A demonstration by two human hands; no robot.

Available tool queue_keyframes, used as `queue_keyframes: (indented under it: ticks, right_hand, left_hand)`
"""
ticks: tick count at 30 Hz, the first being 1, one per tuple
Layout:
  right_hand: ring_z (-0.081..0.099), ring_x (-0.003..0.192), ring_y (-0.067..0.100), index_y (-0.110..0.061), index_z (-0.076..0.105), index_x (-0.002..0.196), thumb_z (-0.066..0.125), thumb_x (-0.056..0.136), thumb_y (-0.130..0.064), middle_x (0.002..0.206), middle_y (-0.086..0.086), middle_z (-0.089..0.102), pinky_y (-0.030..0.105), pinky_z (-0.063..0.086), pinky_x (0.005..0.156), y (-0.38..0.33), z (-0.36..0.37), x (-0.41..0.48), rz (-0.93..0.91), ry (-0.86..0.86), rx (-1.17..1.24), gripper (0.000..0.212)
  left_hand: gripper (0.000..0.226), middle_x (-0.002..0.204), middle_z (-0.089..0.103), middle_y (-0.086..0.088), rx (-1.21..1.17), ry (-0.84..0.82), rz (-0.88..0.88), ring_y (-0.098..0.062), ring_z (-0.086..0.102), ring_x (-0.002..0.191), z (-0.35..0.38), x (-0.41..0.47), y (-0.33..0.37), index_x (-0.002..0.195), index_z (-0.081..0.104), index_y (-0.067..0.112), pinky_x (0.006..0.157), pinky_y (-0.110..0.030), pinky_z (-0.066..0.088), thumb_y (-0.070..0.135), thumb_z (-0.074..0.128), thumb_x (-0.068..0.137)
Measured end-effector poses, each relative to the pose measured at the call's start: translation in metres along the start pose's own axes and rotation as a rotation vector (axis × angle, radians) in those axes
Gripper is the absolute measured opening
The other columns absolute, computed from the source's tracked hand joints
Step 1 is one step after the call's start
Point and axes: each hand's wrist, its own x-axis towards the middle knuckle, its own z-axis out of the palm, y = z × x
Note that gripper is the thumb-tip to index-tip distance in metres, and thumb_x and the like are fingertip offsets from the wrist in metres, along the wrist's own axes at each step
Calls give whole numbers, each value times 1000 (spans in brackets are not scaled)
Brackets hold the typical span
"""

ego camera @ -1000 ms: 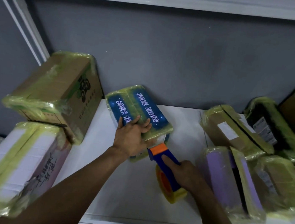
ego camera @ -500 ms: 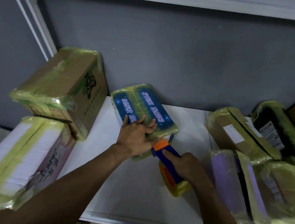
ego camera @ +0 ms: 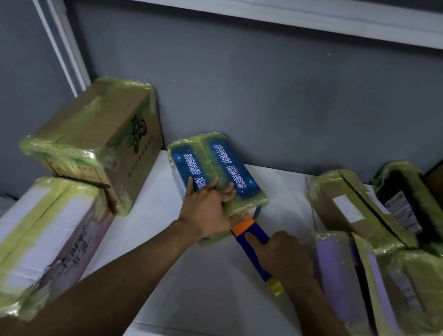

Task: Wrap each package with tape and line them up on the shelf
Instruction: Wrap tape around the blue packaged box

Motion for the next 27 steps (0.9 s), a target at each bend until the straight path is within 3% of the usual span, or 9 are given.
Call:
queue_keyframes:
  ticks: [3,6,9,13,16,20,23,25,27]
  right_hand:
    - [49,54,13,-18,46,69,47,88,-82,64,-3,49,25,33,49,4,-3,-2,-9,46,-44,67]
    - [57,58,17,-16,58,70,48,85,-82,63,-1,59,27,43,57,18,-4,-3,54,-33,177,68]
    - [61,50,9,-13,59,64,50,87,-79,52,0,61,21,43,48,27,-8,-7,97,-64,314,71]
    - [64,48,14,-7,63,64,38,74,-85,51,6,66,23,47,51,29,-10,-18,101,-18,434,83]
    - [66,49,15,-5,64,67,43,73,-83,56,5,69,25,48,53,30,-17,-28,52,-18,624,81]
    - [66,51,15,-9,68,72,49,79,-79,62,8,71,30,51,59,26,-29,-34,-52,-19,760,73]
    - [69,57,17,-12,69,77,57,83,-80,65,6,71,27,53,59,18,-43,-33,-170,-57,779,69]
    - [71,65,21,-13,71,81,67,77,-80,71,9,72,29,55,63,10,-52,-28,-219,-117,780,67]
    - [74,75,21,-15,74,91,77,71,-72,80,6,76,39,61,74,4,-59,-24,-254,-177,761,60]
  left_hand:
    - [86,159,30,30,-37,-25,-28,-8,10,155,1,-2,2,151,42,41,120,-65,-9,89,38,80]
    - [71,164,22,24,-7,-6,-34,-13,3,156,1,-9,1,153,35,39,117,-71,-7,65,53,90]
    - [73,167,8,14,20,36,-77,-22,-3,157,2,-18,-1,154,30,36,115,-77,2,52,61,89]
    - [80,161,13,6,-65,76,-171,-24,2,154,4,-29,-9,154,30,41,122,-59,14,60,69,86]
    - [91,163,6,2,-71,138,-231,-25,0,155,8,-40,-10,157,22,38,118,-47,32,60,72,84]
    - [81,158,15,6,-200,166,-288,-21,9,152,11,-46,-16,157,29,33,109,-48,48,49,72,90]
    - [75,161,18,5,-201,106,-240,-19,4,153,4,-40,-21,158,30,33,114,-44,43,45,68,94]
    - [73,167,14,5,-150,2,-184,-22,1,155,-9,-33,-26,159,26,35,123,-44,26,45,63,97]
    - [75,170,2,5,-28,-105,-161,-24,-5,156,-23,-29,-33,160,17,40,125,-52,7,44,60,99]
